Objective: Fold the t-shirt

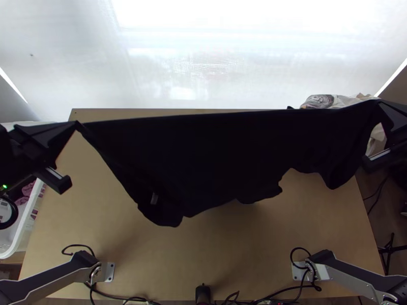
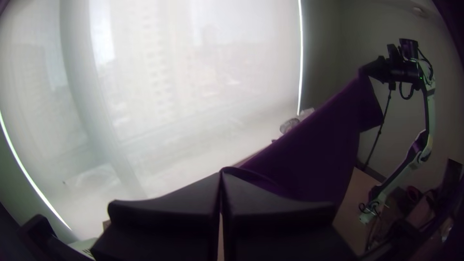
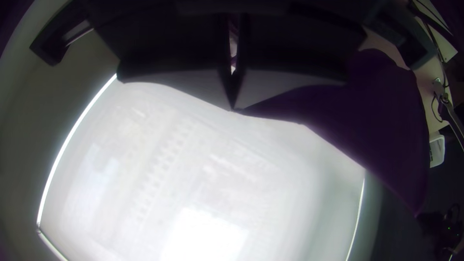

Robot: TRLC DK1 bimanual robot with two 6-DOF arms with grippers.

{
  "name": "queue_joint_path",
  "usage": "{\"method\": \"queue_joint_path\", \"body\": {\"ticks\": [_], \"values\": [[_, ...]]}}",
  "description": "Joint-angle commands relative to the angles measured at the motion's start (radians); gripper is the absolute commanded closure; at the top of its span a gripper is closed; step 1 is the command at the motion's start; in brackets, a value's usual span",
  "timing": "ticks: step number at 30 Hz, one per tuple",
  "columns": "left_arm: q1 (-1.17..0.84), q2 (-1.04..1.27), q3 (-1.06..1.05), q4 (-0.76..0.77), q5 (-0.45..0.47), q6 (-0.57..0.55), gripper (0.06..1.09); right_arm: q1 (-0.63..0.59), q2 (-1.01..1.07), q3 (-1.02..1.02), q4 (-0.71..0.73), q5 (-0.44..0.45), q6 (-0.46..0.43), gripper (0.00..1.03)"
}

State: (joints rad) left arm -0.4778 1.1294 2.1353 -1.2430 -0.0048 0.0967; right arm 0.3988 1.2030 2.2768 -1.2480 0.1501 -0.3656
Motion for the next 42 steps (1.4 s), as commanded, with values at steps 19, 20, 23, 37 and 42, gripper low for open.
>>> {"method": "queue_joint_path", "body": {"ticks": [19, 20, 23, 37, 42], "values": [[0.085, 0.096, -1.012, 0.586, 0.174, 0.115, 1.05, 0.038, 0.093, -0.787, 0.464, -0.064, 0.103, 1.00], [0.104, 0.118, -1.032, 0.626, 0.174, 0.121, 1.05, 0.032, 0.113, -0.784, 0.472, -0.064, 0.103, 1.00], [0.137, 0.187, -1.078, 0.723, 0.174, 0.150, 1.05, 0.014, 0.164, -0.781, 0.512, -0.066, 0.093, 1.00], [0.188, 0.524, -1.029, 0.965, 0.187, 0.110, 0.57, -0.018, 0.288, -0.761, 0.544, -0.067, 0.097, 1.00], [0.154, 0.512, -0.954, 0.840, 0.247, 0.063, 0.28, -0.018, 0.314, -0.741, 0.544, -0.067, 0.097, 1.00]]}}
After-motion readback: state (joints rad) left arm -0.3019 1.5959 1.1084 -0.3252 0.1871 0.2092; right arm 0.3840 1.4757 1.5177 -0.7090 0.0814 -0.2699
